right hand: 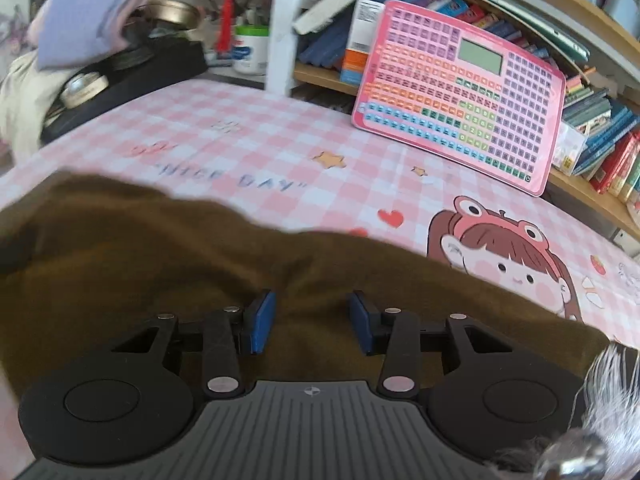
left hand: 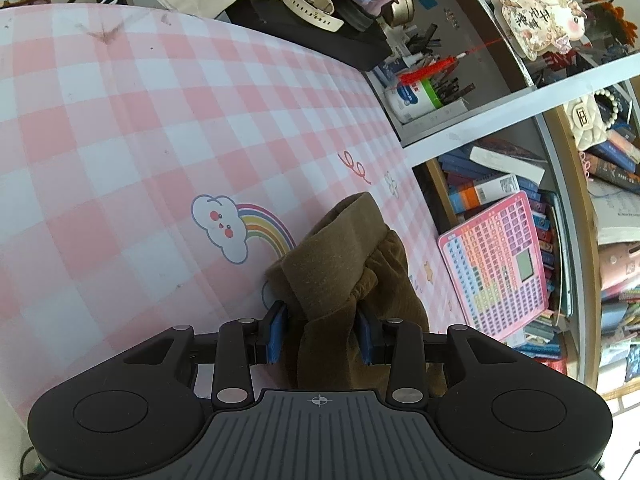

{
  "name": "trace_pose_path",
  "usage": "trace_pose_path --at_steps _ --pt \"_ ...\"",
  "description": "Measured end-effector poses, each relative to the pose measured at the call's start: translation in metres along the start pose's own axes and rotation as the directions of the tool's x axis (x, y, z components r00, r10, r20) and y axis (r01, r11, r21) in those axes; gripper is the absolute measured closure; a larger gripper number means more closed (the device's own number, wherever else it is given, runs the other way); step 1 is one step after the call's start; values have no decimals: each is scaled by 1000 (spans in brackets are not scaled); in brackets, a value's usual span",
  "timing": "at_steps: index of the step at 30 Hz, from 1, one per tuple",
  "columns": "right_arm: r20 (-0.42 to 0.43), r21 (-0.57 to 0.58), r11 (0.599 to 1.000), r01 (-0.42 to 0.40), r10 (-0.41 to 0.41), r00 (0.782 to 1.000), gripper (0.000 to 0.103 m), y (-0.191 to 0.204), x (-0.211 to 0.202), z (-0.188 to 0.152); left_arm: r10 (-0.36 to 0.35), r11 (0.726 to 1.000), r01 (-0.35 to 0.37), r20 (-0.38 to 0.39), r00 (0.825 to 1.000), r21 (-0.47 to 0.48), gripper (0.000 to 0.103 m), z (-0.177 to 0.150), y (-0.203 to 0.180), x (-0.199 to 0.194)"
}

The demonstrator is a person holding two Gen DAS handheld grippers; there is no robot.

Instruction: Fold clothes

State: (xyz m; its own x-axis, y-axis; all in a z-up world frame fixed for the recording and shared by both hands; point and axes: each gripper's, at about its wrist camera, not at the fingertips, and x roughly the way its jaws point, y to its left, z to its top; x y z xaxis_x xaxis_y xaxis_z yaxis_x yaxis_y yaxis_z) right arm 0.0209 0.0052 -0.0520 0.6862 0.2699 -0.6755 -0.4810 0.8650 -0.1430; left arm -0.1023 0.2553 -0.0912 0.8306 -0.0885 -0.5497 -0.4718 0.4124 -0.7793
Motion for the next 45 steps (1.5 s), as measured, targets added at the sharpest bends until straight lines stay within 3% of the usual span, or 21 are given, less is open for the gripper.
trace_pose_path --at_steps 8,15,19,21,22,25,27,31,33,34,36,38,39,41,43,45 --pt "23 -51 998 -30 31 999 61 19 -51 -37 -5 1000 5 7 1000 -7 67 -2 0 0" --pt "-24 -61 997 -47 46 999 61 30 -55 -49 -1 1000 2 25 1000 -3 72 -4 -2 2" --pt "-51 -23 998 -63 62 997 60 26 -50 -43 12 1000 -12 31 999 -9 86 -4 -6 1" --pt "-61 -8 997 -70 70 996 60 24 -49 -41 -32 999 30 53 998 44 88 -5 -21 -9" --pt "-64 9 997 -79 79 995 60 21 -51 -41 -67 992 60 61 996 116 88 -7 -34 -16" --pt "-66 72 992 -102 107 992 46 9 -57 -43 -118 923 83 72 990 376 88 -25 -81 -33" --pt "-55 118 985 -123 130 990 40 -4 -66 -47 -128 838 66 78 989 542 88 -44 -111 -42" --pt "-37 201 969 -143 153 987 39 -42 -86 -61 -118 624 9 83 990 781 87 -88 -163 -50" --pt "-33 238 961 -142 154 988 39 -65 -97 -70 -79 552 -29 87 993 833 85 -114 -179 -44" --pt "-29 252 956 -149 162 986 39 -76 -101 -73 -61 530 -38 82 995 847 82 -127 -185 -40" --pt "-22 274 946 -176 189 982 38 -100 -109 -81 -30 498 -41 65 997 866 73 -153 -197 -29" --pt "-16 296 934 -202 216 976 37 -123 -116 -88 0 489 0 0 1000 872 35 -176 -204 -17" --pt "-20 308 927 -215 232 972 37 -133 -117 -92 19 491 32 -47 999 870 29 -187 -206 -10" --pt "-34 332 912 -242 268 963 36 -152 -116 -99 79 496 65 -120 990 866 27 -208 -213 2" --pt "-47 357 893 -275 311 949 36 -169 -114 -105 97 502 78 -146 985 861 27 -223 -217 2" --pt "-51 388 864 -321 369 928 36 -183 -111 -109 60 556 80 -135 989 828 26 -223 -215 -11"
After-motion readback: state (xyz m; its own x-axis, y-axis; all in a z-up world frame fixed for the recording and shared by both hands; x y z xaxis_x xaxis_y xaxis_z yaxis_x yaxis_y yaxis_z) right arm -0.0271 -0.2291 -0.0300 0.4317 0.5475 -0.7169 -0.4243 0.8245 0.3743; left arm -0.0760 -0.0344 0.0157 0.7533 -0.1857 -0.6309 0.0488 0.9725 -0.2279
